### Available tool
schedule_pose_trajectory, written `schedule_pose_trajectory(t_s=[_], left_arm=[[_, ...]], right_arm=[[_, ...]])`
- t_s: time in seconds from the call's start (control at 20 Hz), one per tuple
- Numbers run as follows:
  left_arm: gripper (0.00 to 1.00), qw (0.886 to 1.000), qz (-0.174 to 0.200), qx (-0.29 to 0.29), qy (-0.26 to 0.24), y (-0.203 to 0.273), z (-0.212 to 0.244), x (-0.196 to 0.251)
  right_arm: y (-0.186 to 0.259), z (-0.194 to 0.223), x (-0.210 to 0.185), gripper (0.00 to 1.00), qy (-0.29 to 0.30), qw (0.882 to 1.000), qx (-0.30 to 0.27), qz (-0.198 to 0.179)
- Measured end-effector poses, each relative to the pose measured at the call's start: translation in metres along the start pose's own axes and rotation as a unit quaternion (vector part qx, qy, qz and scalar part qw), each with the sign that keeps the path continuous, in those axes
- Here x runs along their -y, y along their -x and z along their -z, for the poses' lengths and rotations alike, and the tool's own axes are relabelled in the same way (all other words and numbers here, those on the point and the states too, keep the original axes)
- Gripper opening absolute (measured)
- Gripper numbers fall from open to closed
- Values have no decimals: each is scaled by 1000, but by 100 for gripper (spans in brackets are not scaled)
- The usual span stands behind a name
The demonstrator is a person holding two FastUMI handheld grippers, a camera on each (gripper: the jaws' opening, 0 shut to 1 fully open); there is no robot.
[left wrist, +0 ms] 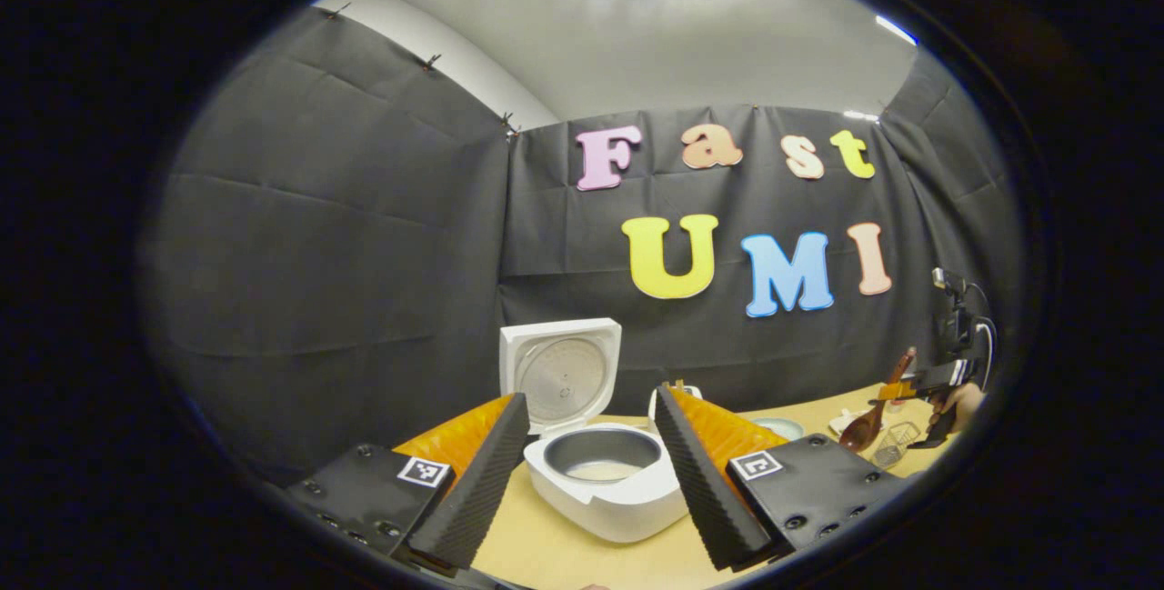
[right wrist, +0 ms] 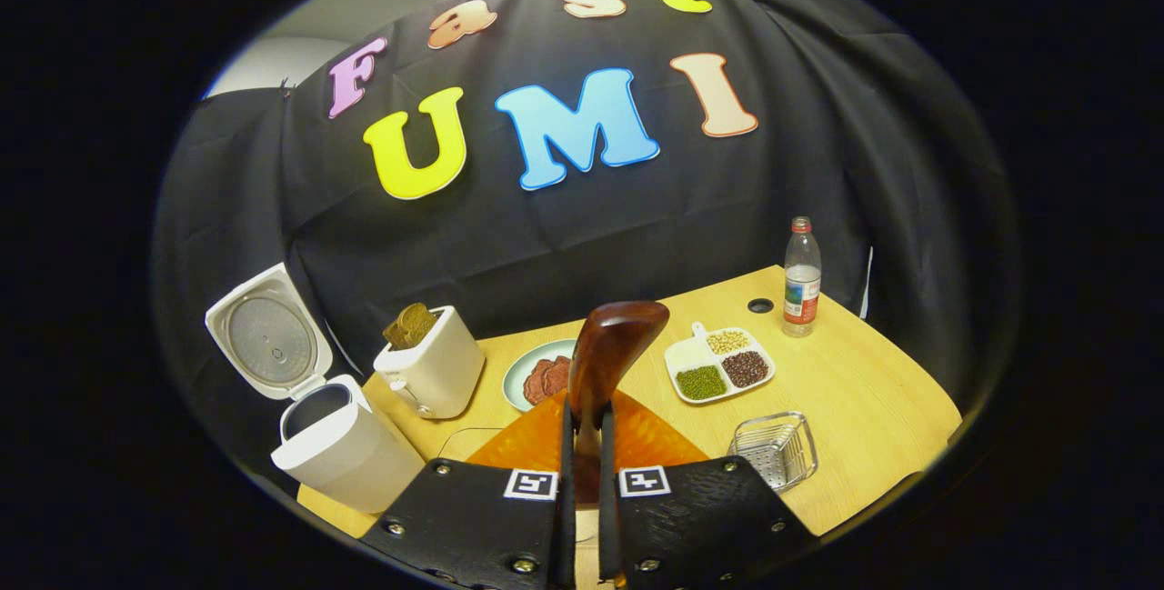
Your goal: Close the left gripper, press the button to open the rice cooker; take a wooden spoon from the chopstick holder with the right hand, scoop a spoonful of rice and pour it into the rice cooker, then put the wooden spoon back into the chopstick holder.
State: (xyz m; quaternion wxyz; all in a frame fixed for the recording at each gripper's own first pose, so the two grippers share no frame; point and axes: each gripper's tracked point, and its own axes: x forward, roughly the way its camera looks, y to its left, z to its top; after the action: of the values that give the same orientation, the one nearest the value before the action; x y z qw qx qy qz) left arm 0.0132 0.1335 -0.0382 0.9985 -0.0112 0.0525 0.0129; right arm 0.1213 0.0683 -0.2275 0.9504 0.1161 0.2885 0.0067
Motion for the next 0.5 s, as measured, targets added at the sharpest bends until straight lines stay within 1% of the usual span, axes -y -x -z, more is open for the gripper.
schedule_pose_trajectory(t_s=[0.05, 0.15, 0.2, 0.25, 0.35, 0.4, 0.5], left_arm=[[93, 1000, -4, -4, -1, -1, 6, -8], [100, 1000, -9, -9, 1, -5, 11, -22], [97, 1000, -12, -11, 3, -7, 13, -29], [96, 1000, -14, -13, 5, -11, 16, -35], [96, 1000, -23, -18, 3, -15, 23, -50], [100, 999, -28, -18, 0, -16, 25, -57], [100, 999, -34, -18, -2, -19, 27, -68]], right_arm=[[-7, 8, -4, 10, 7, 1000, -4, 4], [-19, 22, -7, 11, 25, 999, -11, 17], [-25, 30, -7, 10, 33, 999, -14, 25], [-32, 36, -7, 10, 40, 999, -17, 32], [-45, 49, -12, 10, 47, 998, -24, 40], [-50, 54, -14, 10, 49, 997, -27, 45], [-60, 66, -19, 10, 51, 997, -33, 52]])
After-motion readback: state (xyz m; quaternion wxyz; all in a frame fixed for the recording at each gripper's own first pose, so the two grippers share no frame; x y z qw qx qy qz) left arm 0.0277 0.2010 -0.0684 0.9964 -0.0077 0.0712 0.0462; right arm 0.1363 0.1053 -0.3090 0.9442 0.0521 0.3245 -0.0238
